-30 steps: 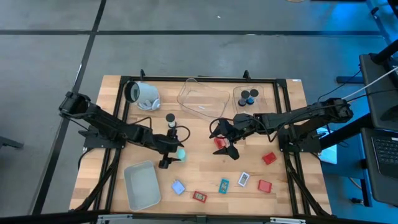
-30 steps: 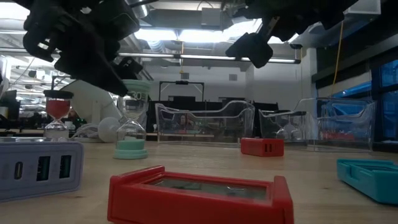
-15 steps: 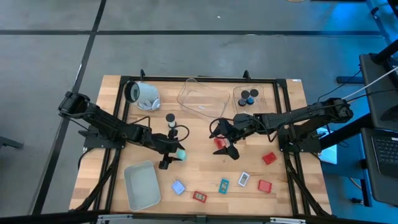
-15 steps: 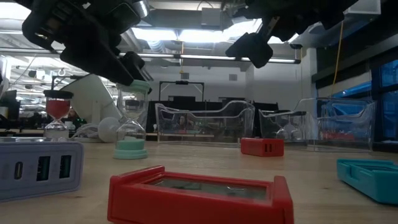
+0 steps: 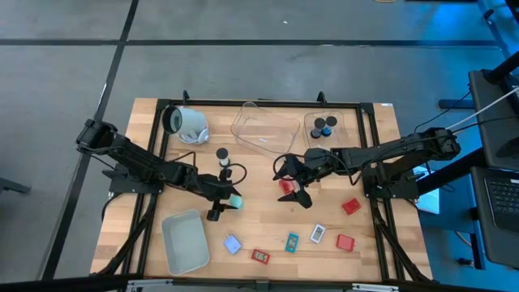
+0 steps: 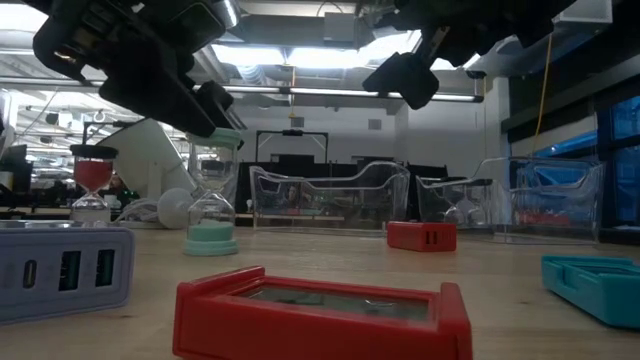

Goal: Pick & Place Office items
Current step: Put the light green hourglass into the right transparent bin

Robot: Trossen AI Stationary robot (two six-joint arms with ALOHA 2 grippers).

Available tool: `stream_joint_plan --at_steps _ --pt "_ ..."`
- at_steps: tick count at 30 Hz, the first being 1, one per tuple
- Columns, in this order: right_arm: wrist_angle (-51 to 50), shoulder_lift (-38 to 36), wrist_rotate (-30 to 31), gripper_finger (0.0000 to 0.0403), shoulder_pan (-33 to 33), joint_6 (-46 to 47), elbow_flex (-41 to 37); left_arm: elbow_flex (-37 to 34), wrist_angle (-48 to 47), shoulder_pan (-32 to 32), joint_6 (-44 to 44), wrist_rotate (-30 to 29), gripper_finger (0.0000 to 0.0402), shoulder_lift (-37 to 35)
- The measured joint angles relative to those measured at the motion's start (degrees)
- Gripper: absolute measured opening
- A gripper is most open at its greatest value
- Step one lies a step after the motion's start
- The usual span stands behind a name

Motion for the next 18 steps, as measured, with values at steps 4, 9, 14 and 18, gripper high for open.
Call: stream_joint_plan --at_steps 4,9,14,18 --pt "-0.02 0.0 0.0 0.0396 0.0 0.0 0.0 0.0 -0.12 0.0 -0.42 0.1 0.0239 0.0" --pt "-0.02 0.0 0.0 0.0396 0.0 0.02 0.0 0.0 -0.12 0.13 -1.93 -0.01 0.026 0.0" --pt "-0.02 0.0 0.01 0.0396 0.0 0.02 0.0 0.0 -0.31 0.07 -2.04 0.02 0.0265 0.0" --pt "-0.02 0.0 0.0 0.0396 -0.02 0.03 0.0 -0.02 -1.09 0.07 -2.04 0.04 0.0263 1.11"
